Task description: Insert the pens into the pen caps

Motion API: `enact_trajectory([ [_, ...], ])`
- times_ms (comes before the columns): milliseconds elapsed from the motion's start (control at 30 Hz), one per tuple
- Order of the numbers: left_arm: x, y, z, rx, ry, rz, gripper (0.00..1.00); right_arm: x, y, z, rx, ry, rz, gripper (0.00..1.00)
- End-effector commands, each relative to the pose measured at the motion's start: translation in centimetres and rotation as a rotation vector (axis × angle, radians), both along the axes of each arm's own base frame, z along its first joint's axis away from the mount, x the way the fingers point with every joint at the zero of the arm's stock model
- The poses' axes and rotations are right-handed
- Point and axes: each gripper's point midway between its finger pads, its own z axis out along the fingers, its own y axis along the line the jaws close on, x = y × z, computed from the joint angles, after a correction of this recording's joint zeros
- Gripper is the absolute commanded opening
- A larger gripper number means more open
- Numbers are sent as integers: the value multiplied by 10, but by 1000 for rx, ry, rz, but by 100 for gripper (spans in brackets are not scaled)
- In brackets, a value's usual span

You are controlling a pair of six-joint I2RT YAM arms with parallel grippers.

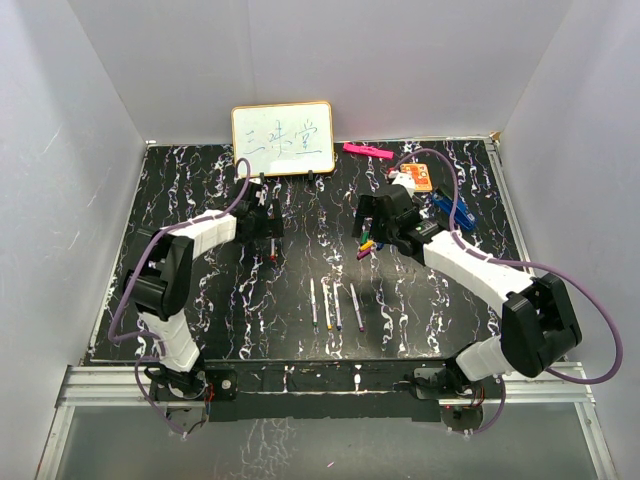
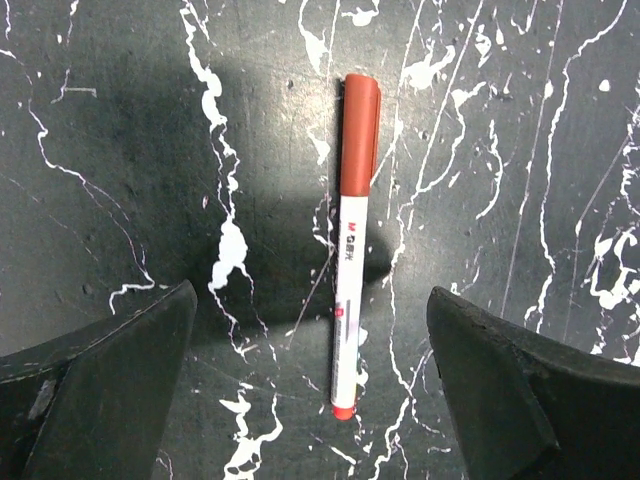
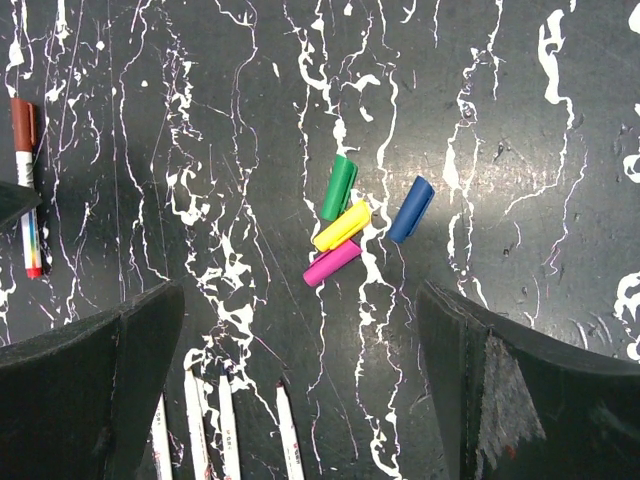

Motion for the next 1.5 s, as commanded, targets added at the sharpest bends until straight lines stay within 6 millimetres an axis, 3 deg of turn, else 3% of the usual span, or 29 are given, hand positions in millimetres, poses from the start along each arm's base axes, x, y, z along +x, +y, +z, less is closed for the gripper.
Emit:
enact_trajectory([
  [0,-4,-4,38,-50,-57,-12,99,5,2,19,43,-67,-5,98],
  [200,-25,-4,71,64,-126,-53,99,4,0,19,43,-69,-16,98],
  [333,-56,-23,85,149,-139,-136,99,3,-7,19,36,-72,-55,98],
  [500,-103,-46,71,191,-38,-206,96,-4,-17,21,45,-84,-108,98],
  [800,-161,-74,46,307,120,-295,69,-15,-30,23,58,-100,-159,97],
  [1033,-178,-100,32,255,148,-314,64,-22,-34,21,55,-108,-153,97],
  [1467,-184,-112,17,190,180,-268,62,-28,-33,7,61,-84,-135,97],
])
